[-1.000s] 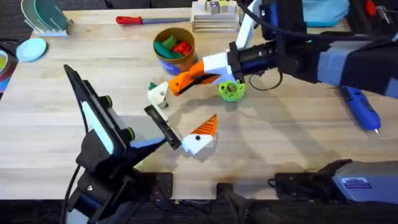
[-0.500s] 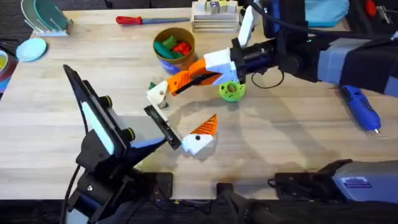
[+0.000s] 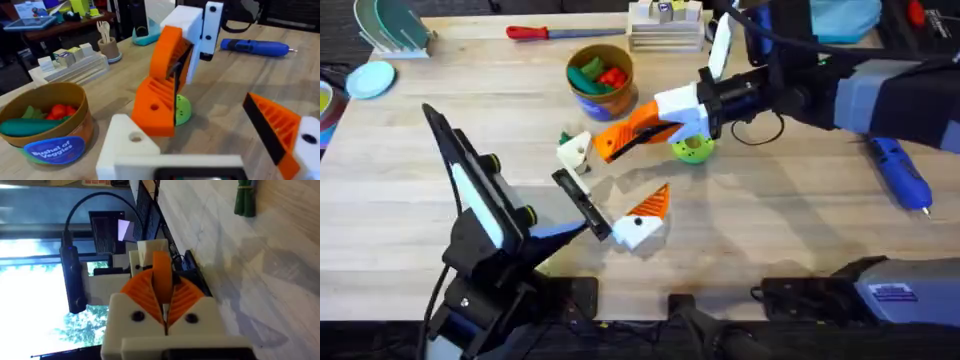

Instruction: Pick up the gripper from the table and insert it into the empty holder that is missing its gripper. Then pick up a screw, insert it into the mounting hole, and use the screwdriver to tighten it. Finally, clean up the table by picking up the vegetable and placing it into the bucket.

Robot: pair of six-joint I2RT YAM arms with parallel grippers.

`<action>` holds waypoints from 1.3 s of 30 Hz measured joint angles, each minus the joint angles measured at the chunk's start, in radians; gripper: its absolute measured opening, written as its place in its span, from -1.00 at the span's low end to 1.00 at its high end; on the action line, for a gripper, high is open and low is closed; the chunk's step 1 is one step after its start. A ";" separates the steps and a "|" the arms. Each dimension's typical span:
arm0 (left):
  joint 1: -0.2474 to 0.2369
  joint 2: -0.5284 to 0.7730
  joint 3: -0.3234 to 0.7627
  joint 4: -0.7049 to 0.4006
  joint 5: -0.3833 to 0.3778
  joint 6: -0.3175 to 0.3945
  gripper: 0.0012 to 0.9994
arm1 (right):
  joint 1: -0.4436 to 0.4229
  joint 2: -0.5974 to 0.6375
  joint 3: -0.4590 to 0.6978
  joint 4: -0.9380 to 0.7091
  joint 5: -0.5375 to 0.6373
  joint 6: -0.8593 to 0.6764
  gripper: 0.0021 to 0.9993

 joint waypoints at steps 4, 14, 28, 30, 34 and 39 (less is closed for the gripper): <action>0.000 0.000 0.000 0.000 0.000 -0.017 0.99 | 0.009 0.000 0.000 0.002 0.000 -0.004 -0.99; 0.000 0.000 0.000 -0.001 -0.006 -0.116 0.99 | 0.017 0.066 0.000 0.035 -0.010 0.002 -0.99; 0.001 0.000 0.000 -0.001 -0.011 -0.129 0.99 | 0.026 0.107 0.000 0.184 -0.090 0.095 -0.99; 0.001 0.000 0.000 -0.001 -0.004 -0.130 0.99 | 0.024 0.107 0.000 0.184 -0.094 0.099 -0.99; 0.001 0.000 0.000 0.000 0.000 -0.133 0.99 | 0.026 0.109 0.000 0.185 -0.094 0.107 -0.99; 0.004 0.000 0.000 -0.002 -0.016 -0.148 0.99 | 0.046 0.137 0.000 0.198 -0.069 0.138 -0.99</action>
